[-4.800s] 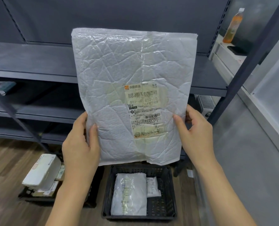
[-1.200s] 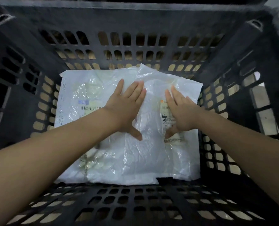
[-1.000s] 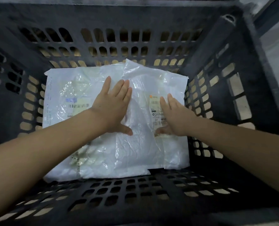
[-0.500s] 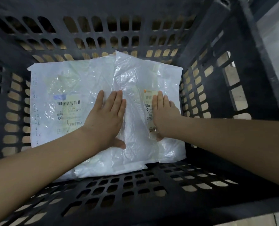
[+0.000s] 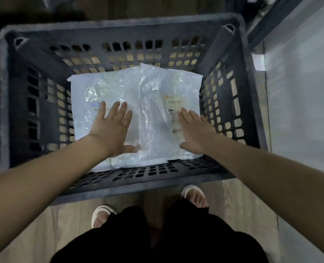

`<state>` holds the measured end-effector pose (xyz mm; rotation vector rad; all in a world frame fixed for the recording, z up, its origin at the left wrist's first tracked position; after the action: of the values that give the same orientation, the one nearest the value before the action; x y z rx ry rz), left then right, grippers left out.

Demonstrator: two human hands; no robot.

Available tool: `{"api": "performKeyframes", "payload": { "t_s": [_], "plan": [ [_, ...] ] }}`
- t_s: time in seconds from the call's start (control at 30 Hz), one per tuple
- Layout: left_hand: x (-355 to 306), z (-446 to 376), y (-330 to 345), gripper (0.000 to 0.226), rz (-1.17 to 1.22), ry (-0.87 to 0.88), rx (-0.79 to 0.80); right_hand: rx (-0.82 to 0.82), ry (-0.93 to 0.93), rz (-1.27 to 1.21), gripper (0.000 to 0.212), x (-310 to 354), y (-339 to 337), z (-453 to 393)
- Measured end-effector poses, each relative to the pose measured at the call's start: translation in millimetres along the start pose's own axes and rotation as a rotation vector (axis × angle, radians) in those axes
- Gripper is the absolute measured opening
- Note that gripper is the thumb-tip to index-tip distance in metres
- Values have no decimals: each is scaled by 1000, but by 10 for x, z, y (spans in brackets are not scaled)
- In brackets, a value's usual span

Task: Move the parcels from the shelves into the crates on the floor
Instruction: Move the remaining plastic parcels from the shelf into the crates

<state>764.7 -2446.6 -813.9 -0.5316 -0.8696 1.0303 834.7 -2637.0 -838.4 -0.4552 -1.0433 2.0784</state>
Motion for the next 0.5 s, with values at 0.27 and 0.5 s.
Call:
{"api": "performKeyframes", "payload": {
  "t_s": [0.27, 0.5],
  "plan": [
    [924, 1207, -1085, 85, 26, -257, 88, -17, 31, 44, 79, -112, -1582, 1238],
    [1615, 2222, -2747, 75, 144, -339, -55, -150, -23, 16, 76, -241, -3392, 2248]
  ]
}}
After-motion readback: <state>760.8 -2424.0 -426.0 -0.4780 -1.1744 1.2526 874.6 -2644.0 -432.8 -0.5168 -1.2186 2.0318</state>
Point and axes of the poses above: each hand's wrist, its own z-axis away from the middle knuckle, its own y-axis out of the palm, x = y × z, the point moved 5 cm from there along -z, towards the middle knuckle, and after that the axes turned 11 degrees about -x, right-handed, at the moved point
